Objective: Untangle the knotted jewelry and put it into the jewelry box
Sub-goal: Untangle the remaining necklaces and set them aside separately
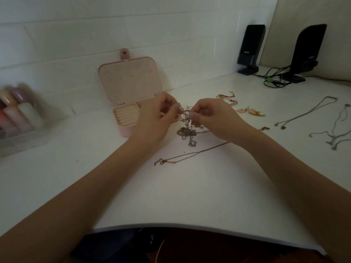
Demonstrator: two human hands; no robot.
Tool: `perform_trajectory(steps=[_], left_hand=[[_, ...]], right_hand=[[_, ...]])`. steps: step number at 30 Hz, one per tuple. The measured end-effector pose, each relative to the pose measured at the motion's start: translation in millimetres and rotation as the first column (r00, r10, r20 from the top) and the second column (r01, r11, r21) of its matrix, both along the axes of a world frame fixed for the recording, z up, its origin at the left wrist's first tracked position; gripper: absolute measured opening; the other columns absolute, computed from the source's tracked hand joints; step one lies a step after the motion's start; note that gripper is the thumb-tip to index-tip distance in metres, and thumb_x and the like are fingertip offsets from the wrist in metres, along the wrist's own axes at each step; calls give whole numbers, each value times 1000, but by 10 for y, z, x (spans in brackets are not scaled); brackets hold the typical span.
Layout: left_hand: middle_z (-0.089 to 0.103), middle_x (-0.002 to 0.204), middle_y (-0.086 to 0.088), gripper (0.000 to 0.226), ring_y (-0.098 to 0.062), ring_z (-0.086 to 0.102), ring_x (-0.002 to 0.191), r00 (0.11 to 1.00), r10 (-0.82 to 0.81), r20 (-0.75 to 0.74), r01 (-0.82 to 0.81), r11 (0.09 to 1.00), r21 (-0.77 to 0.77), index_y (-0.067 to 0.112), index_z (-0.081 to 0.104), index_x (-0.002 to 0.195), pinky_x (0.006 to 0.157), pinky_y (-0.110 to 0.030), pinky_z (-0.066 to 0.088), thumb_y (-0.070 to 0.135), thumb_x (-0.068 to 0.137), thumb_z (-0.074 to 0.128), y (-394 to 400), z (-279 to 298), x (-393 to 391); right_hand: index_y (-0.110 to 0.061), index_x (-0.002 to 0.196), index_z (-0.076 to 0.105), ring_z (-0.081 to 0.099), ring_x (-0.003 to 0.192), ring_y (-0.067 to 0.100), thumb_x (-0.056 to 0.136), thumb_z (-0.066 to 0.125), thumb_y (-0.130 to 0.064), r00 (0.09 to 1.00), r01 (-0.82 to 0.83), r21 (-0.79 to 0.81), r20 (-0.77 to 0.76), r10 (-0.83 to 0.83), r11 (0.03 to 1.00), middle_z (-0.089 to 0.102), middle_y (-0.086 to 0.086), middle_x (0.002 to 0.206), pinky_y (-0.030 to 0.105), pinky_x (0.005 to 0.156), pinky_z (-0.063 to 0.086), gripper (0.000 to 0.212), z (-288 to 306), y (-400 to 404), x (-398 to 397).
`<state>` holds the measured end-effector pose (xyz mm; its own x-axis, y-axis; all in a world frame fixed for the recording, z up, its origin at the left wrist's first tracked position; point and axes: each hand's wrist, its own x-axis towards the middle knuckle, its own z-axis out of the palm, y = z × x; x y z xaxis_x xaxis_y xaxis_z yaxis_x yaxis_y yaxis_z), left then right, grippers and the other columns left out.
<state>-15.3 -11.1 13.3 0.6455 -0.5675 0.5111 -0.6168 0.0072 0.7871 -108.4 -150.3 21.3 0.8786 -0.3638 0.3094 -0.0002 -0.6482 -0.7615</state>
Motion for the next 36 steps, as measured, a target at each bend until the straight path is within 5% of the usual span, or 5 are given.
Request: perform_trajectory(steps=[6, 14, 22, 27, 36], left_hand=[[64, 63, 5, 19, -10, 62, 64, 856, -77, -511, 12, 992, -129, 12, 53, 82, 71, -28, 53, 7, 99, 46, -37, 83, 2], [60, 62, 4, 19, -1, 54, 45, 773, -36, -634, -74, 987, -146, 11, 52, 86, 61, -26, 58, 7, 101, 42, -32, 128, 0], [54, 72, 9, 25, 2, 48, 63, 967, 73, 246, -136, 958, 251, 21, 58, 81, 64, -13, 37, -4, 77, 60, 26, -33, -1], [67, 87, 7, 21, -7, 62, 89, 949, -147, -280, 157, 987, 16, 21, 67, 87, 92, -30, 48, 2, 89, 60, -32, 35, -28], [67, 81, -5, 11, -13, 68, 76, 818, -246, -520, 215, 969, -119, 6, 52, 85, 80, -25, 54, 6, 97, 50, -79, 46, -61]], right_hand=[[-11, 83, 68, 61, 66, 8, 86, 70, -16, 999, -44, -37, 22, 45, 998, 66, -4, 69, 25, 71, 50, 6, 5, 4, -15], [-5, 88, 64, 67, 72, 22, 89, 65, -13, 996, -57, 161, 72, 46, 985, 70, 10, 78, 41, 81, 54, 8, 85, 85, -58], [-6, 92, 63, 61, 71, 9, 90, 63, -12, 992, -36, 523, 125, -35, 852, 67, 4, 84, 22, 71, 52, 6, 161, 21, -84], [-5, 93, 62, 59, 67, 10, 91, 61, -8, 988, -45, 539, 147, -42, 841, 66, 6, 81, 20, 65, 50, 4, 168, 47, -71], [-8, 87, 62, 60, 64, 12, 89, 60, -4, 994, -34, 526, 103, -24, 850, 66, 7, 73, 24, 66, 52, 5, 146, 80, -49]])
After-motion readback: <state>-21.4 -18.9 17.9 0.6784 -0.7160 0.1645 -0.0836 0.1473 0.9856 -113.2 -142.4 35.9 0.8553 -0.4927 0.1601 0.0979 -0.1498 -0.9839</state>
